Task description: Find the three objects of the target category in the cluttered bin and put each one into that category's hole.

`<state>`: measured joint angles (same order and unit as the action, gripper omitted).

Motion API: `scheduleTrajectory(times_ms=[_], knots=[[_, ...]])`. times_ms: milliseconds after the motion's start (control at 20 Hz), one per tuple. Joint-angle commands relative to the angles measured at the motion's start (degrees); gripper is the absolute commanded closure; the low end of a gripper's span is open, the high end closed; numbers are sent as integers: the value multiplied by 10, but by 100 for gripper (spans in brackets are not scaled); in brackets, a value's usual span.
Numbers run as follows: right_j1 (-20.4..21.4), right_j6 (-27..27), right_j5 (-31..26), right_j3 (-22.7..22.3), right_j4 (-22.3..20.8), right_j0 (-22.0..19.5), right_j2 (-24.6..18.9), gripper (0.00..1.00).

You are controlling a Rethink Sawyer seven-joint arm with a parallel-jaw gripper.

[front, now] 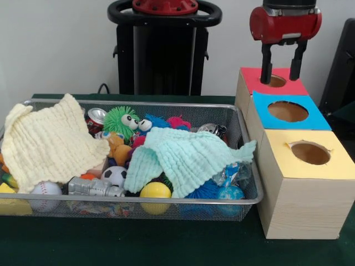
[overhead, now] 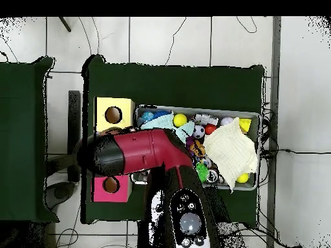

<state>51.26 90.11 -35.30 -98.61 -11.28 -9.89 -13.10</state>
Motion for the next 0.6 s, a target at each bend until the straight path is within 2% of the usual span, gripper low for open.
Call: scheduleTrajectory(times_ms=[50, 350, 600], knots=[[-12, -47, -123, 41, -42, -9, -18, 0], [-87, -108, -197, 162, -63, -22, -51, 0], [-127, -138, -252, 237, -83, -23, -72, 0]])
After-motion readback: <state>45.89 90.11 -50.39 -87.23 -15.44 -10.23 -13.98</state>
